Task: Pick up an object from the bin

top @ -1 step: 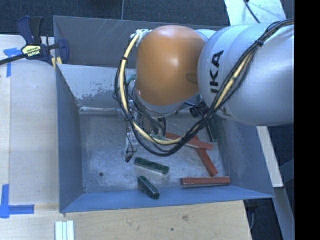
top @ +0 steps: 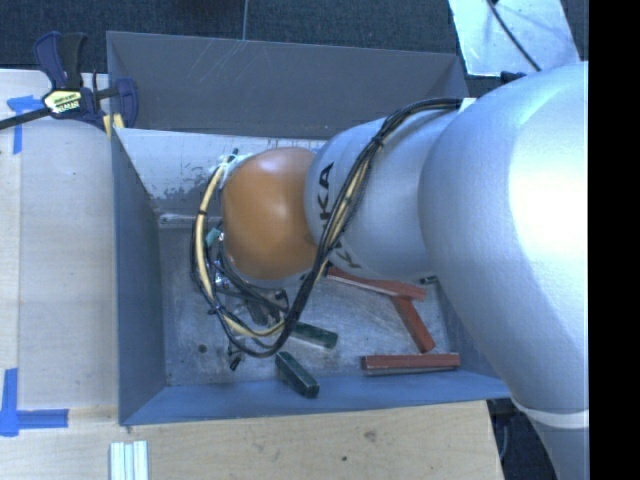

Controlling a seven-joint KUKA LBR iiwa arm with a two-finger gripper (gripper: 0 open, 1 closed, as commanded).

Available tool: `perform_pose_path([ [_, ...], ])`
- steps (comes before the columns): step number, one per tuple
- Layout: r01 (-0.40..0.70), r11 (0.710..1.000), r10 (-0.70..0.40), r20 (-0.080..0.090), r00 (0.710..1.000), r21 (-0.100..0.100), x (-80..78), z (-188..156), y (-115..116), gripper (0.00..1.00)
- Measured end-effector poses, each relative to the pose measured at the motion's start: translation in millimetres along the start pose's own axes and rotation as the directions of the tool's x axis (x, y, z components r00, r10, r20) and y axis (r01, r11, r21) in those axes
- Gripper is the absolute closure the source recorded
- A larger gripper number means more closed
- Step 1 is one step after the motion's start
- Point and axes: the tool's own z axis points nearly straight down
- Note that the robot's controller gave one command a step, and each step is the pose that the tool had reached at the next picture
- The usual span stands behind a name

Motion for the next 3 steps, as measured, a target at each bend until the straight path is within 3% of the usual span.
perform_pose_path([
  [1, 0.366, 0.931, -0.366, 0.013, 0.930, 0.006, -1.5, -131, -75, 0.00],
  [2, 0.551, 0.835, -0.551, 0.004, 0.835, -0.001, -39.4, -10, 23, 0.00],
  [3, 0.777, 0.630, -0.777, 0.011, 0.630, 0.011, -50.5, -155, 7, 0.00],
])
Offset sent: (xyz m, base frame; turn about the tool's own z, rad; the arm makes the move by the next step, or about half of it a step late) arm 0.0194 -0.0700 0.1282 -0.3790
